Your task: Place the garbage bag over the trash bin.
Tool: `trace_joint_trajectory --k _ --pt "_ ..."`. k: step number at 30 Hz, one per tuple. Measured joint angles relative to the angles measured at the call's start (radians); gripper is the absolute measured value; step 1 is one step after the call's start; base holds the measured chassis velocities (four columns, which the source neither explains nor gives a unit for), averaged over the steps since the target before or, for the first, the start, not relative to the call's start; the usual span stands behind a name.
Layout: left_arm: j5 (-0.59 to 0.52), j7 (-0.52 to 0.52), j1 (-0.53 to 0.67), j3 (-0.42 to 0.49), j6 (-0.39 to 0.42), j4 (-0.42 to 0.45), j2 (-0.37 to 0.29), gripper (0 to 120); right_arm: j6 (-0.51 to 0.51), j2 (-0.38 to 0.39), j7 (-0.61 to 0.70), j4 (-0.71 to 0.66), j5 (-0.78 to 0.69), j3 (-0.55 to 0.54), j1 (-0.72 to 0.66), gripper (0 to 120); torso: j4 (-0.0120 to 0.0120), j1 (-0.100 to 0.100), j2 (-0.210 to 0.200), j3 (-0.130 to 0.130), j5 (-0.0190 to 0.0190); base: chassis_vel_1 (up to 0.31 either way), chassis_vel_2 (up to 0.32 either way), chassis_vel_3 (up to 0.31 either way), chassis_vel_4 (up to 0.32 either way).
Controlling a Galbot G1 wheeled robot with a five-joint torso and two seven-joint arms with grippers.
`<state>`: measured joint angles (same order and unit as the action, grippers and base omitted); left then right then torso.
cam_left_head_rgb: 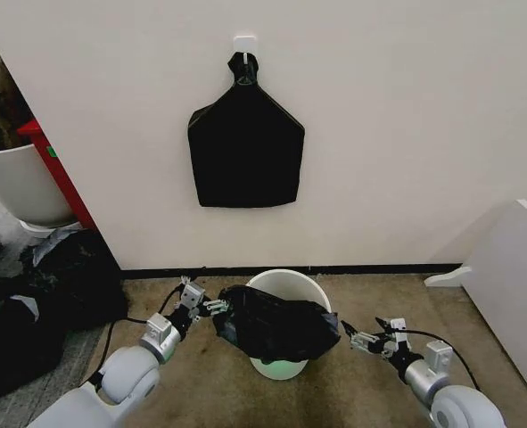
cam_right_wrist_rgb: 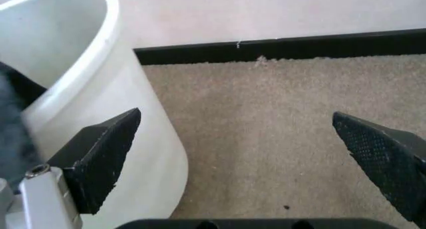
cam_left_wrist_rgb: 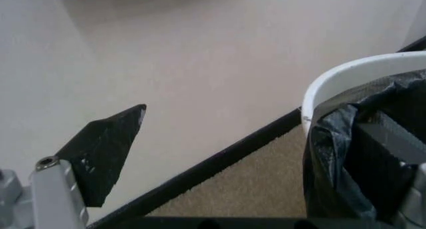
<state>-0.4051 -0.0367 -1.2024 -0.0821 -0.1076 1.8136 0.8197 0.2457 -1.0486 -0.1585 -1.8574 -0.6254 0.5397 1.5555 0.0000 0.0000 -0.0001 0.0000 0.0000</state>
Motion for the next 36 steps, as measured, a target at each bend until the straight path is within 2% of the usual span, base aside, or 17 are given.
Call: trace_joint_trajectory --k 4,8,14,32,36 --pt "-0.002 0.010 0.014 0.003 0.001 -0.001 0.000 100 -0.010 -0.004 0.002 -0.011 -0.008 0.020 0.012 100 0.0001 0.000 0.000 0.000 0.0002 0.000 0.000 0.000 0.000" --pt "-0.003 0.010 0.006 0.004 0.004 0.011 -0.004 100 -0.006 -0.007 -0.004 -0.132 -0.053 0.058 0.101 100 -0.0004 0.000 0.000 0.000 -0.0005 0.000 0.000 0.000 0.000" --pt "-0.001 0.011 -0.002 0.004 0.005 0.011 -0.003 100 0.021 -0.036 -0.001 -0.219 -0.066 0.024 0.137 100 0.0000 0.000 0.000 0.000 0.0000 0.000 0.000 0.000 0.000" --pt "0.006 0.010 -0.001 0.014 0.007 0.008 0.012 100 0.069 -0.067 0.054 -0.202 -0.002 -0.035 0.110 100 0.0000 0.000 0.000 0.000 0.0000 0.000 0.000 0.000 0.000" --pt "0.007 0.011 0.001 0.015 0.007 0.007 0.014 100 0.110 -0.073 0.126 -0.200 0.014 -0.045 0.088 100 0.0000 0.000 0.000 0.000 0.0000 0.000 0.000 0.000 0.000"
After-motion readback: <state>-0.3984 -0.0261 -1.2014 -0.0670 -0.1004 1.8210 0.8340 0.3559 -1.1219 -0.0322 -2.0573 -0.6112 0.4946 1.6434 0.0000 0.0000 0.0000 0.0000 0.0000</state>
